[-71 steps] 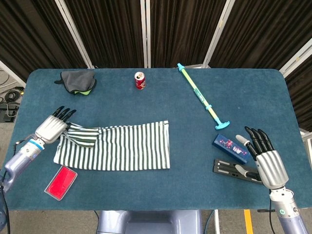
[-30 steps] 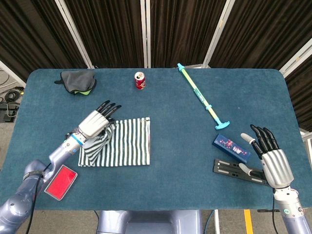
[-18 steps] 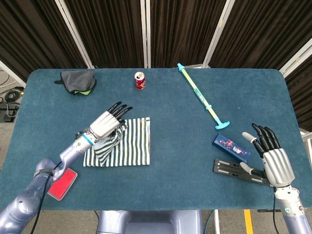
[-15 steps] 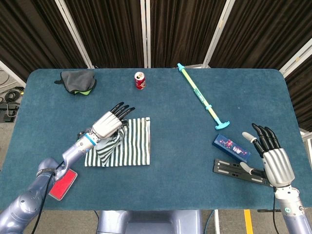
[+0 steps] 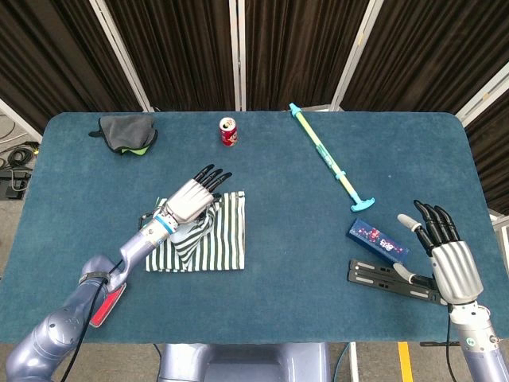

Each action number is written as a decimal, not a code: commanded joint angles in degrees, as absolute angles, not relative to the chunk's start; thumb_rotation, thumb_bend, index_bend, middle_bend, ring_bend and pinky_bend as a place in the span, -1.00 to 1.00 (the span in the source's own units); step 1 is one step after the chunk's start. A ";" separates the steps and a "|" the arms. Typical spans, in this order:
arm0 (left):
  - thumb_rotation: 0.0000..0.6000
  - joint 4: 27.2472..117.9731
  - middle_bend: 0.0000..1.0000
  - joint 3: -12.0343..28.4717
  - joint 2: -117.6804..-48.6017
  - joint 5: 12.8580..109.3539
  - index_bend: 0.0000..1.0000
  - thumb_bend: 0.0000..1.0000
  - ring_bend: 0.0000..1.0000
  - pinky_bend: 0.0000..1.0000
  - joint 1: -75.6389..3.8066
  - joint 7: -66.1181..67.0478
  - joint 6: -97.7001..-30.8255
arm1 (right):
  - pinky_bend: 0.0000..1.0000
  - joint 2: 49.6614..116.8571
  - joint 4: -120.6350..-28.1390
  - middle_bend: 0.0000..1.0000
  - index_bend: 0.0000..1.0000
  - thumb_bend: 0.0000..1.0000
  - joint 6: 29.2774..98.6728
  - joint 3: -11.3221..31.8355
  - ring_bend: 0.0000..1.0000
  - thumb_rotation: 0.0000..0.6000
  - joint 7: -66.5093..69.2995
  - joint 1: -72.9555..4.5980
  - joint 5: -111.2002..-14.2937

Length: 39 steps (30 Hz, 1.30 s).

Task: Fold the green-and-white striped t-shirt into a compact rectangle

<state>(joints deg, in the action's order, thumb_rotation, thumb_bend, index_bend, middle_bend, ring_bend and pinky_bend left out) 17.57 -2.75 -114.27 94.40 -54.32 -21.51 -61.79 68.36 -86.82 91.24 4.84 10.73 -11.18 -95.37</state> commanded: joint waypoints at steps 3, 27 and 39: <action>1.00 17.65 -1.00 -2.12 -115.10 93.63 0.58 0.16 -1.00 -1.00 -54.74 -20.23 -60.72 | -1.00 68.28 -86.78 -1.00 -0.54 -1.00 91.31 4.89 -1.00 1.00 10.90 -11.12 -95.28; 1.00 41.40 -1.00 5.48 -105.77 88.37 -1.00 -0.97 -1.00 -1.00 -53.77 -15.66 -67.83 | -1.00 67.61 -88.19 -1.00 -0.54 -1.00 93.12 4.40 -1.00 1.00 10.73 -10.52 -97.26; 1.00 63.74 -1.00 1.01 -91.90 86.64 -1.00 -0.97 -1.00 -1.00 -49.52 -11.46 -61.01 | -1.00 66.98 -89.07 -1.00 -0.52 -1.00 94.31 4.29 -1.00 1.00 11.38 -10.13 -98.16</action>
